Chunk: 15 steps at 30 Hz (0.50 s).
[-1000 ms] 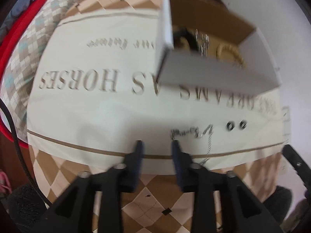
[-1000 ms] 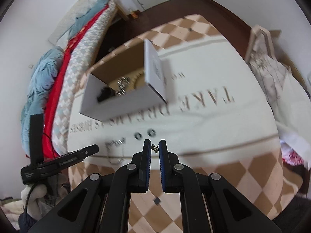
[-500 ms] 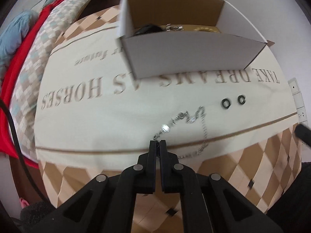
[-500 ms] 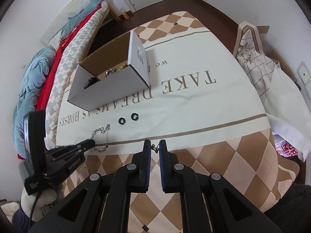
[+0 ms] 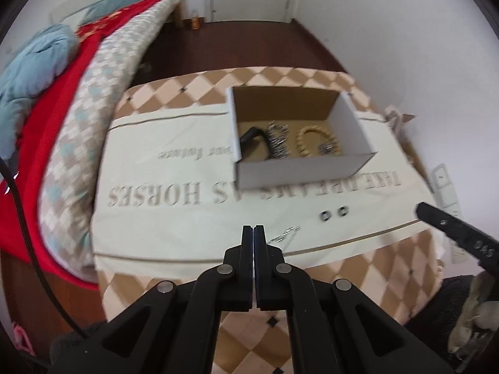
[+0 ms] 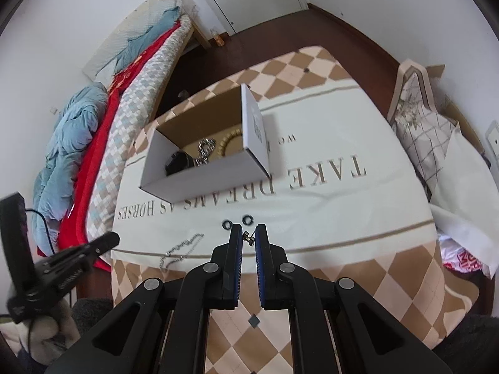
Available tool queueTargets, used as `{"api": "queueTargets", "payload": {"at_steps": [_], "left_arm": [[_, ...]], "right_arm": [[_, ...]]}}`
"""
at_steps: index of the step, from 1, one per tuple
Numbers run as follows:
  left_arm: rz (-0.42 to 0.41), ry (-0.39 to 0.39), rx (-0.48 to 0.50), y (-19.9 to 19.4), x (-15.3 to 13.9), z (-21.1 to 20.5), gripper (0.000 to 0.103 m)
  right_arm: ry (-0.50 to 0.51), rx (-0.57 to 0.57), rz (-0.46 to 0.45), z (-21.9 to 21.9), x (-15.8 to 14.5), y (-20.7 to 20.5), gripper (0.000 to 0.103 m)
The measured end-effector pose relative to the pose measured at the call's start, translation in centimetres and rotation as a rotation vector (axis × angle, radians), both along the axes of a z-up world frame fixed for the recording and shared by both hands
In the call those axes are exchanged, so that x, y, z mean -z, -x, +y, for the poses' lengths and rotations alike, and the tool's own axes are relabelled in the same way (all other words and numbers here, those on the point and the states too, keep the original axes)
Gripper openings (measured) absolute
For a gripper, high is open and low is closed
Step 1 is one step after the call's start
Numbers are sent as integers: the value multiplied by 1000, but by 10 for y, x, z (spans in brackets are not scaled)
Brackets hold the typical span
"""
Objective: Organize jewelry
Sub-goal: 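Grasp the silver charm chain with the left tool while the right tool holds the stud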
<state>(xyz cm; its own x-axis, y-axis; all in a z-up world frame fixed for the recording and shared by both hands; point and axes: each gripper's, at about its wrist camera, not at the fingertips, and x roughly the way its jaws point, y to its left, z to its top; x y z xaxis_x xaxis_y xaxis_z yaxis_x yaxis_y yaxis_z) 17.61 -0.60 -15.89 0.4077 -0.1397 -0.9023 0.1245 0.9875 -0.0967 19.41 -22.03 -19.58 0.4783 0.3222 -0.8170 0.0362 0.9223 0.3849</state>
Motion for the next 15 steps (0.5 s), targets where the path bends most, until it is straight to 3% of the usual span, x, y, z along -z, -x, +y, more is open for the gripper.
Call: {"api": "queueTargets", "payload": {"at_steps": [3, 7, 11, 15], "left_arm": [[36, 17, 42, -15, 22, 1, 6], [132, -8, 68, -17, 62, 2, 36], [192, -112, 111, -16, 97, -2, 38], [144, -147, 200, -4, 99, -17, 35]], "right_arm": [[1, -5, -10, 2, -5, -1, 9], [3, -9, -6, 2, -5, -1, 9], [-2, 0, 15, -2, 3, 1, 9], [-9, 9, 40, -3, 15, 0, 9]]}}
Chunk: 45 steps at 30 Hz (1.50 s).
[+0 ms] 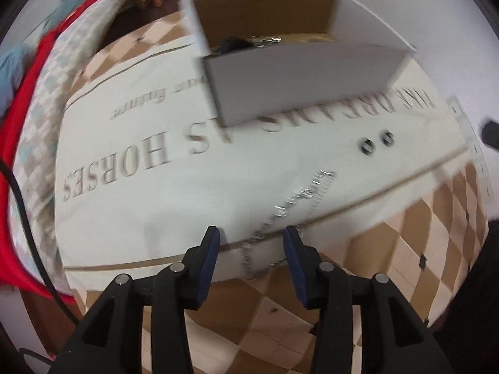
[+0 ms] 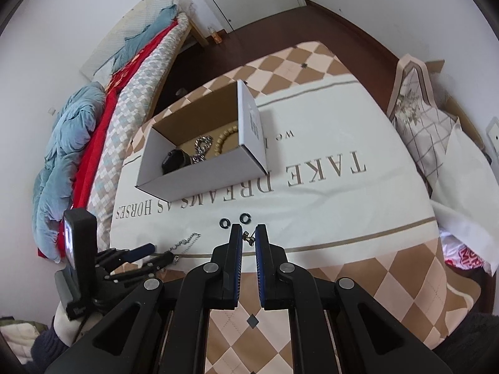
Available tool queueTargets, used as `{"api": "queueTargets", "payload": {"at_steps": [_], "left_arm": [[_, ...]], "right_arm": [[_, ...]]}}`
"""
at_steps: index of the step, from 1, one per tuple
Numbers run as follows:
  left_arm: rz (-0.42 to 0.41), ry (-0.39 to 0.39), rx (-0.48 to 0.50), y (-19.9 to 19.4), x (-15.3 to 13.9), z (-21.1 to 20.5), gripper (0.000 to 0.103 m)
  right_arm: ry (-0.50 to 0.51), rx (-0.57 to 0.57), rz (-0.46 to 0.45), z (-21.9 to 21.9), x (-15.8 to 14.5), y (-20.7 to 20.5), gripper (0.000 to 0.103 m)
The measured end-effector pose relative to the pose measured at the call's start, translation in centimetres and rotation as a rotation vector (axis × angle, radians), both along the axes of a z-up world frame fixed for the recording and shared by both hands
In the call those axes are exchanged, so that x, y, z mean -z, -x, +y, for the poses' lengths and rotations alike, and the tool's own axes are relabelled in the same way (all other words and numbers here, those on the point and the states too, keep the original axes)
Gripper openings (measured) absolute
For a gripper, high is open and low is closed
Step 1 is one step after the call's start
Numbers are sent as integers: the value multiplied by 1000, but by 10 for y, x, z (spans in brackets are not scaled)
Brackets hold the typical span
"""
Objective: Organize jewelry
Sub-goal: 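Grasp the silver charm chain with the left tool while the right tool holds the stud, then carry the chain and stud into the white box and open both tools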
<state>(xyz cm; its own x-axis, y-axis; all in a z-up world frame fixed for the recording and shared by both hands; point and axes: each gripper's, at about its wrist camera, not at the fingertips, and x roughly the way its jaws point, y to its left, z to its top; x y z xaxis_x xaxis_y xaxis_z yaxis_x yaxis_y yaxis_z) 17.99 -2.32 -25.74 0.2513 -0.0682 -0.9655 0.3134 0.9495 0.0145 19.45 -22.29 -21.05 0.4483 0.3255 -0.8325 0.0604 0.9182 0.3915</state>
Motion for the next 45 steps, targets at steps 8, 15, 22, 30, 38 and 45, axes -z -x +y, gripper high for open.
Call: {"api": "queueTargets", "payload": {"at_steps": [8, 15, 22, 30, 38, 45], "left_arm": [[-2, 60, 9, 11, -9, -8, 2], [-112, 155, -48, 19, -71, 15, 1], [-221, 222, -54, 2, -133, 19, 1], [-311, 291, -53, -28, -190, 18, 1], [-272, 327, -81, -94, -182, 12, 2], [-147, 307, -133, -144, -140, 16, 2]], "right_arm": [[4, -9, -2, 8, 3, 0, 9], [-8, 1, -20, 3, -2, 0, 9], [-29, -11, -42, 6, -14, -5, 9], [-64, -70, -84, 19, -46, -43, 9], [-61, -140, -24, 40, -52, -118, 8], [-25, -171, 83, 52, -26, -168, 9]]}}
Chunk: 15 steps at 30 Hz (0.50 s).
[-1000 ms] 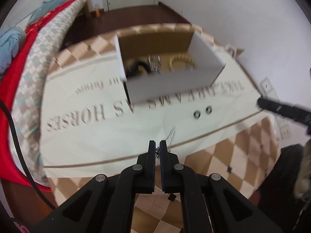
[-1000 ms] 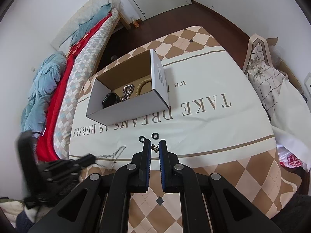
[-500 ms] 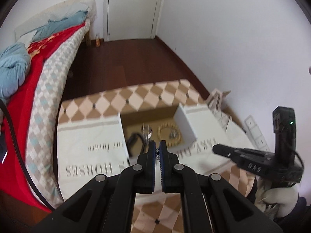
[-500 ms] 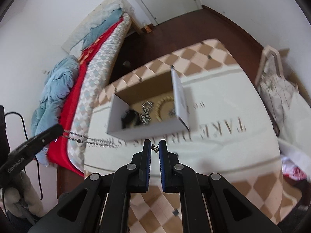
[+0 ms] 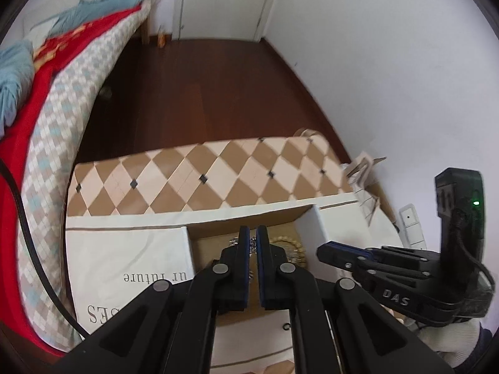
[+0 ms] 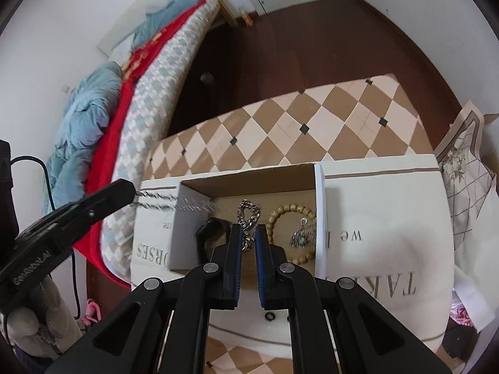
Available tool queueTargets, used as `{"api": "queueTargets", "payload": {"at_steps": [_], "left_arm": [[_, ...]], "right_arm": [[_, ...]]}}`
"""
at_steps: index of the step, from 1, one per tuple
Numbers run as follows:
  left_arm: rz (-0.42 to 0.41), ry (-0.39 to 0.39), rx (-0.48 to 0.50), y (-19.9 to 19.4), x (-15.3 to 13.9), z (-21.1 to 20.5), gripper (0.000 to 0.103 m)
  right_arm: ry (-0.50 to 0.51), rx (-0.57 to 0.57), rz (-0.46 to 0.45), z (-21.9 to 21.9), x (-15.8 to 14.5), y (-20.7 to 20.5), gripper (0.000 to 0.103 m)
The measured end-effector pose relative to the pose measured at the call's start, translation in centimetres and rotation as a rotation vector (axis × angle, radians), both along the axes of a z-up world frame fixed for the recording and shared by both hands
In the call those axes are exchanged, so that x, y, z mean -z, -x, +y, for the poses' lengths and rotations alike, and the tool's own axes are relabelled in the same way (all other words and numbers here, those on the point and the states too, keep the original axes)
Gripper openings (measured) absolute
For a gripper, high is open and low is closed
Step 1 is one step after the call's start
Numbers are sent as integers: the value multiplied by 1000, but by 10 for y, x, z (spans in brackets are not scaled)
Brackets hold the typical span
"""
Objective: Organize jewelry
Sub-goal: 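Carry the chain and stud into the white box and open both tools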
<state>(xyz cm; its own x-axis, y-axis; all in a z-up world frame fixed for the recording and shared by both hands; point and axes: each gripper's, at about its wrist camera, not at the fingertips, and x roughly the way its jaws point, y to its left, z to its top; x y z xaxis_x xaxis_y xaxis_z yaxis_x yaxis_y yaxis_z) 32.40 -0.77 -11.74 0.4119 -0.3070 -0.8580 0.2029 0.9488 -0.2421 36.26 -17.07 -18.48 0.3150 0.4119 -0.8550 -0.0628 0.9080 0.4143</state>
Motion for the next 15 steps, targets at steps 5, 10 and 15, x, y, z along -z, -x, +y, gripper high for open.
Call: {"api": "queueTargets", "payload": {"at_steps": [5, 10, 15], "left_arm": [[86, -55, -77, -14, 25, 12, 7], [49, -205, -146, -8, 33, 16, 62], [-18, -282, -231, 9, 36, 28, 79]], "right_arm": [[47, -15, 48, 2, 14, -16, 17], [146, -3, 18, 0, 13, -16, 77], [373, 24, -12, 0, 13, 0, 101]]}}
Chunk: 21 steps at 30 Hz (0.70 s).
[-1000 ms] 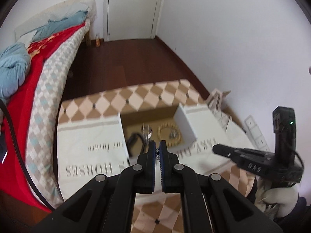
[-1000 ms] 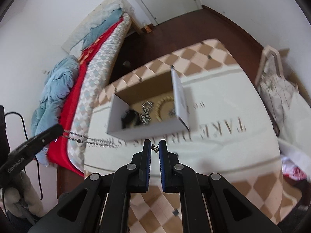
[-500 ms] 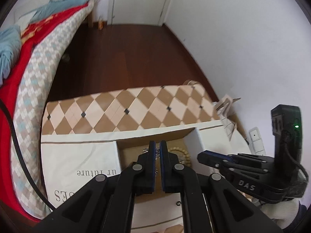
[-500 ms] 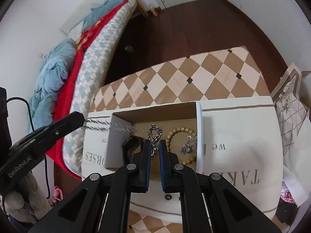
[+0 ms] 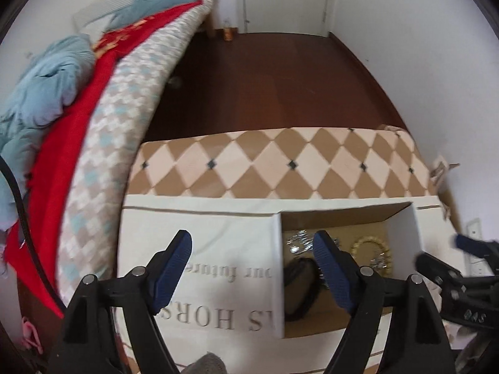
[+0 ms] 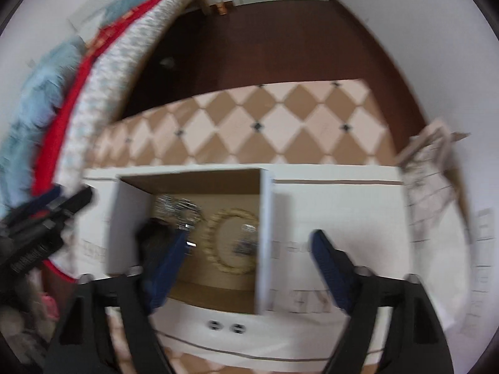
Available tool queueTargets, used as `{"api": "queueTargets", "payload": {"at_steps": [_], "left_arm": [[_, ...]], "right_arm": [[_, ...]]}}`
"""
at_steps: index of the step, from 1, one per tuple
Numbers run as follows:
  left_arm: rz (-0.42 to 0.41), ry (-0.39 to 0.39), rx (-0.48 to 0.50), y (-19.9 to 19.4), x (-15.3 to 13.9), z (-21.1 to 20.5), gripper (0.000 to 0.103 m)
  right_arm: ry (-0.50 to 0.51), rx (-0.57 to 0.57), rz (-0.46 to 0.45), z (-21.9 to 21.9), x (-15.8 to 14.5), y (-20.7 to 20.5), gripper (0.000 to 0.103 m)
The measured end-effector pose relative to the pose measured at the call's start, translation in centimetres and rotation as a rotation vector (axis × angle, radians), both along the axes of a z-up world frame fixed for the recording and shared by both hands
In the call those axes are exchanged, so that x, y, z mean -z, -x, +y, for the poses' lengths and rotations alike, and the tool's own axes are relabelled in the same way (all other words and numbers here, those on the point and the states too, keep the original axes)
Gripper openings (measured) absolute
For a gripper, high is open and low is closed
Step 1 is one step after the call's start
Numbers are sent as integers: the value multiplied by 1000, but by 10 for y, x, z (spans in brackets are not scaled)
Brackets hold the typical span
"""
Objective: Organize jewelry
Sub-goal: 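Carry the chain and stud into the white box and open both tools, then lift both open tools out of the box and back over the cloth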
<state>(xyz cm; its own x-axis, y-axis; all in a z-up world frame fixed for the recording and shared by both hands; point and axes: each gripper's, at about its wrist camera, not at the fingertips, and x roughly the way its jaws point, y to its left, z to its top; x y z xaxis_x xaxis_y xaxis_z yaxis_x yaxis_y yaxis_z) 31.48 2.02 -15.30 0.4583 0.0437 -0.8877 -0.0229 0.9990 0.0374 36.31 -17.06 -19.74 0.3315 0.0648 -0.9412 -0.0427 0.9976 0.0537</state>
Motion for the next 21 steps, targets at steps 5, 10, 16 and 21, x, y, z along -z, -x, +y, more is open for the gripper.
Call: {"api": "queueTargets", "payload": {"at_steps": [5, 10, 16, 21], "left_arm": [[-2, -28, -15, 20, 9, 6, 103], [-37, -43, -11, 43, 8, 7, 103], [-116, -60, -26, 72, -11, 7, 103], [-179, -87, -21, 101, -33, 4, 103]], "right_arm": [[118, 9, -13, 1, 9, 25, 103], [105, 32, -37, -1, 8, 46, 103], [93, 42, -118, 8, -16, 76, 103], [84, 49, -186, 11, -41, 101, 103]]}}
